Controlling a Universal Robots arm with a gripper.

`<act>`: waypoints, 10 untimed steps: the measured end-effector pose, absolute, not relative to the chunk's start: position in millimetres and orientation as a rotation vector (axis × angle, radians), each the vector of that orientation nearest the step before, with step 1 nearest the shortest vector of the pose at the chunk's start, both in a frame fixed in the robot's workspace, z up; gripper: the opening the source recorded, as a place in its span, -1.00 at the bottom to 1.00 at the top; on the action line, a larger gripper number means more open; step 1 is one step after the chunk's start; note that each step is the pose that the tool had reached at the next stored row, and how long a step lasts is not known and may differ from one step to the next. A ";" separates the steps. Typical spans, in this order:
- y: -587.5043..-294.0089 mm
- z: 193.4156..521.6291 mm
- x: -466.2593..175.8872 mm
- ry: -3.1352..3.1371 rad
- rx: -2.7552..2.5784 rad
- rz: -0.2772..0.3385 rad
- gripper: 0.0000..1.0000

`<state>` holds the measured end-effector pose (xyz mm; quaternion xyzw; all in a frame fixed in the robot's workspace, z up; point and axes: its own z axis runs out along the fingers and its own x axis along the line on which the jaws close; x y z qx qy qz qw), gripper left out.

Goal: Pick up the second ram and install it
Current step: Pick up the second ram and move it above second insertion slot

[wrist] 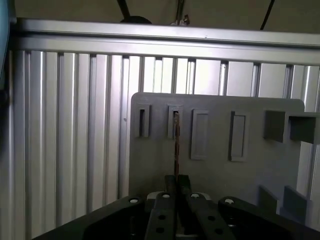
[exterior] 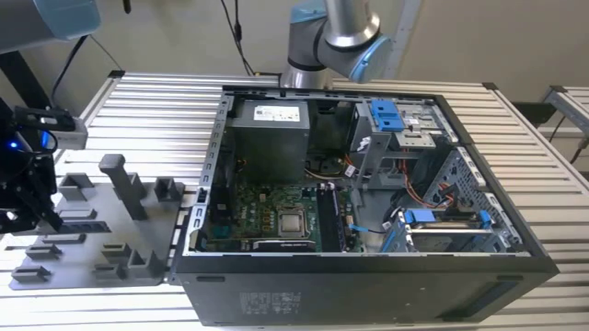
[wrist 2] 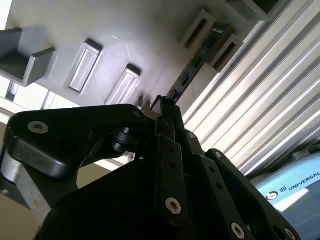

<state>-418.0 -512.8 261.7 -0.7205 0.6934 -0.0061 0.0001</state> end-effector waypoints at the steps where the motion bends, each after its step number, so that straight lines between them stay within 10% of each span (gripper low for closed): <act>1: -512.8 262.5 -418.0 2.178 -2.263 -0.019 -0.73; 10: -512.8 269.9 -418.0 2.178 -2.263 -0.019 -0.73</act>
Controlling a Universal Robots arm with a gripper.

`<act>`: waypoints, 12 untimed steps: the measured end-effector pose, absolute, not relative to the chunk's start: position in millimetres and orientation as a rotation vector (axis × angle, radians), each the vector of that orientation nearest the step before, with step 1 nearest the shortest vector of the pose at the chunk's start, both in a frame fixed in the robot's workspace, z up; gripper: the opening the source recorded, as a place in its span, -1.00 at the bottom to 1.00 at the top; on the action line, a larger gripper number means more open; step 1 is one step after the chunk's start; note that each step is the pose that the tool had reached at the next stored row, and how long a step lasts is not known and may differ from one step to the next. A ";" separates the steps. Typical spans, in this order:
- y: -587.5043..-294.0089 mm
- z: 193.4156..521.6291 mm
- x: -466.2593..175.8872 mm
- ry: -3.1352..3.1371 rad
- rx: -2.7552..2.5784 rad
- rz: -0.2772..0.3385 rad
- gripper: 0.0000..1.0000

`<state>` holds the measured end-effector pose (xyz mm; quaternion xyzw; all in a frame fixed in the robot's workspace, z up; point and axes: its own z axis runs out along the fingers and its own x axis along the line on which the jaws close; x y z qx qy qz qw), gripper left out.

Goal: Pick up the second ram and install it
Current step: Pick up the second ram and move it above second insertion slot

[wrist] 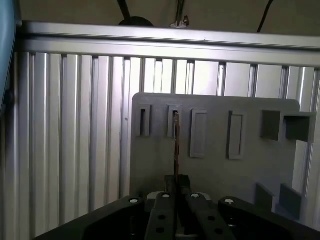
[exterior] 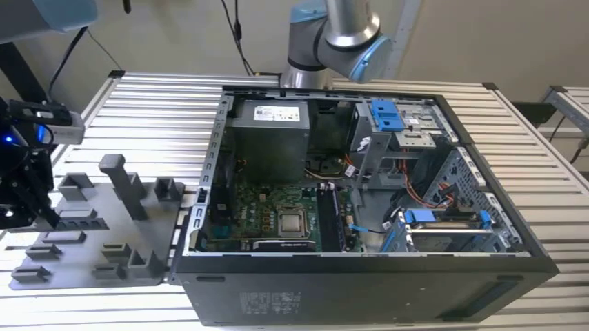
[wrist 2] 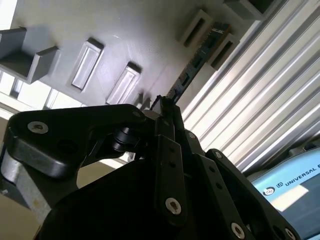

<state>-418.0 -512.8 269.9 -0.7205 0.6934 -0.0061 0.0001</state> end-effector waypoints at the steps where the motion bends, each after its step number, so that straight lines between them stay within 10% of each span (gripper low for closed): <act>1: -512.8 270.7 -418.0 2.178 -2.263 -0.019 -0.73; 12: -512.8 282.4 -418.0 2.178 -2.263 -0.019 -0.73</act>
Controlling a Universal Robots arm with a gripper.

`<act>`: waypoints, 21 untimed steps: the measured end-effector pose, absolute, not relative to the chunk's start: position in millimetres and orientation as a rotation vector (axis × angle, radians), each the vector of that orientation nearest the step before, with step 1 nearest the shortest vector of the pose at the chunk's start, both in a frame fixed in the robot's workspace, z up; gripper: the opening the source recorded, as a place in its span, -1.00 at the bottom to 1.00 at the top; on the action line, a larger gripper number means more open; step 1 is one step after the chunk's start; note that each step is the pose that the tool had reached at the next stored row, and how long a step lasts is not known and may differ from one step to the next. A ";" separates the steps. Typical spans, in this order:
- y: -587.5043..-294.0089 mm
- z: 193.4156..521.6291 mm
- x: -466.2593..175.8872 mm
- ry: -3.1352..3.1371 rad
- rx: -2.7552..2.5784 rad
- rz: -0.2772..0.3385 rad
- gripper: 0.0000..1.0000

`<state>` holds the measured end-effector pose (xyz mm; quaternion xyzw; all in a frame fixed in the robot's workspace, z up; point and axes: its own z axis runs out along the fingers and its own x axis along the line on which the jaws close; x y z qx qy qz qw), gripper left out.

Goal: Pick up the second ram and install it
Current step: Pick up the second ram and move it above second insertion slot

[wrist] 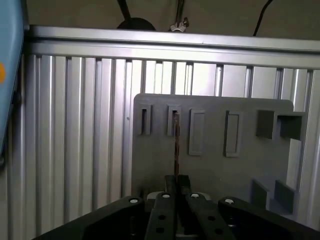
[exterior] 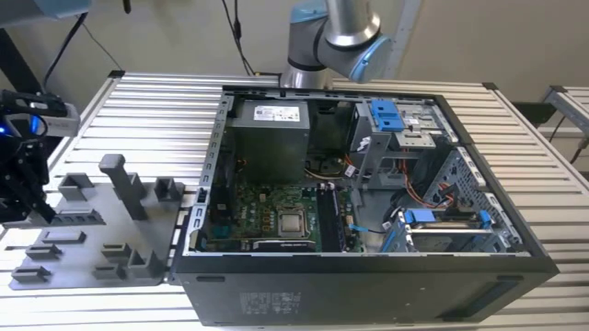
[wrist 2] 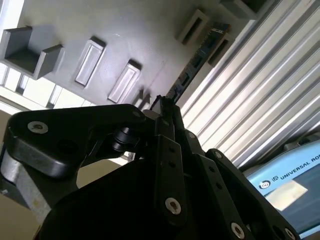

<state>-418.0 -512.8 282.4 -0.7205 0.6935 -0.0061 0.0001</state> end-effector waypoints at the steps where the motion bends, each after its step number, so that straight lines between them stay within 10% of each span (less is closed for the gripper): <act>1: -512.8 283.7 -418.0 2.178 -2.263 -0.019 -0.73; 21: -512.8 308.2 -417.9 2.178 -2.263 -0.019 -0.73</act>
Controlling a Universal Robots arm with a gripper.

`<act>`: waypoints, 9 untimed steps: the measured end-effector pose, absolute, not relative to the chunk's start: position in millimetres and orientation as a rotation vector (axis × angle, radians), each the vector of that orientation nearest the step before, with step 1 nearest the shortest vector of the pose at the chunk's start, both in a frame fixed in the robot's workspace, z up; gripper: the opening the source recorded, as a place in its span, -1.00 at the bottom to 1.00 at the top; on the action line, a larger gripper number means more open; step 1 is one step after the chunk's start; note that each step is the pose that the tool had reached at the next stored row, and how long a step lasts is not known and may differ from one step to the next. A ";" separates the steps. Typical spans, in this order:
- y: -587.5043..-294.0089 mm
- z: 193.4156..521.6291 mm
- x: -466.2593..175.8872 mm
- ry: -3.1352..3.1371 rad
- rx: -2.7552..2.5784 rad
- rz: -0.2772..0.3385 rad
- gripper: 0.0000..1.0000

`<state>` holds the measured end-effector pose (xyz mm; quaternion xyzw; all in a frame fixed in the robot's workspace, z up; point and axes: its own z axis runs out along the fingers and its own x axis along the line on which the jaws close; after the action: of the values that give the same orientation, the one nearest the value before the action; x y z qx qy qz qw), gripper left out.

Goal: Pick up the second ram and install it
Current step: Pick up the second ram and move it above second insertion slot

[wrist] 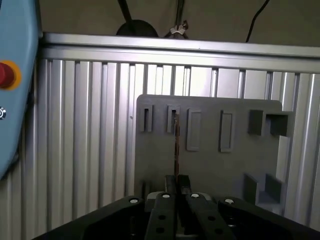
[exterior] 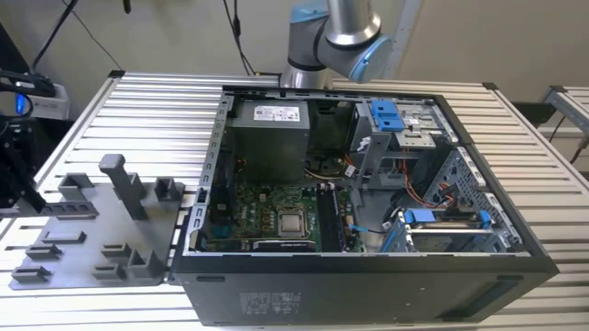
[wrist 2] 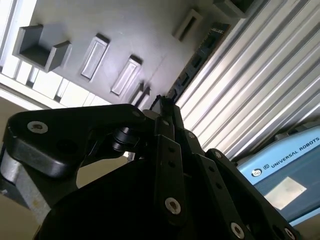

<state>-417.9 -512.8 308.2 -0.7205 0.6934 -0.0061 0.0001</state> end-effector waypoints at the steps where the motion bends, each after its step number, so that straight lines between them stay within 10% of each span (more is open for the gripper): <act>1: -512.8 309.6 -418.0 2.178 -2.263 -0.019 -0.73; 9: -512.8 320.5 -418.0 2.178 -2.263 -0.019 -0.73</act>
<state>-418.0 -512.8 320.5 -0.7205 0.6934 -0.0061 0.0001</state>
